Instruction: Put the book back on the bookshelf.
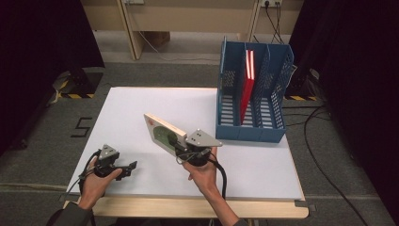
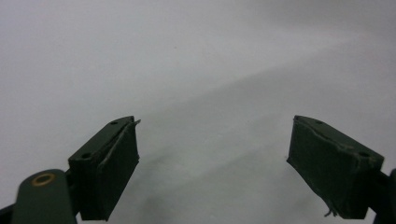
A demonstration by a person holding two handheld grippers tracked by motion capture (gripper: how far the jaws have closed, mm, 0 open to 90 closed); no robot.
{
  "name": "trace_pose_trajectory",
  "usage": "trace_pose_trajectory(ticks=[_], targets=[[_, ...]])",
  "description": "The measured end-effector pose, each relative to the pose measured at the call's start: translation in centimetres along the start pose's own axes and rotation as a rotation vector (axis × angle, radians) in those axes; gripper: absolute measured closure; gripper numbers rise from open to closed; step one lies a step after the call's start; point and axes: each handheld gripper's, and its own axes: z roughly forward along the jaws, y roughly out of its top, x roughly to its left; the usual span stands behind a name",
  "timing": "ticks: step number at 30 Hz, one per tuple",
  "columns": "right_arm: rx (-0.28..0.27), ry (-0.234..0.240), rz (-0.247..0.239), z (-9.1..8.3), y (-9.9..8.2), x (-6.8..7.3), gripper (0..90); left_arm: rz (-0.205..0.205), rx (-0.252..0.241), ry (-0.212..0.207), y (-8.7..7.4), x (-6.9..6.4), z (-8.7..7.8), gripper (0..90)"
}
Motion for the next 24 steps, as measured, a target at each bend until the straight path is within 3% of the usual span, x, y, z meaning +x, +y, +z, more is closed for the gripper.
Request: trace_pose_trajectory(ticks=[7, 18, 19, 23, 24], targets=[[-0.009, -0.027, -0.024, -2.0, 0.8, -1.0, 75.6, 0.022, 0.009, 0.002, 0.0, -0.2, 0.2, 15.2], [0.004, -0.044, 0.008, -5.4, 0.0, -1.8, 75.6, 0.025, 0.005, 0.001, 0.0, -0.2, 0.2, 15.4], [-0.004, -0.051, 0.012, -6.6, 0.3, -2.1, 75.6, 0.032, 0.007, 0.0, 0.0, -0.3, 0.2, 15.4], [-0.011, -0.068, 0.022, -8.2, 0.5, -2.4, 75.6, 0.037, 0.008, 0.009, 0.0, -0.2, 0.2, 15.3], [-0.027, -0.094, 0.03, -9.5, 0.7, -2.6, 75.5, 0.031, 0.001, 0.013, 0.0, -0.2, 0.2, 15.3]])
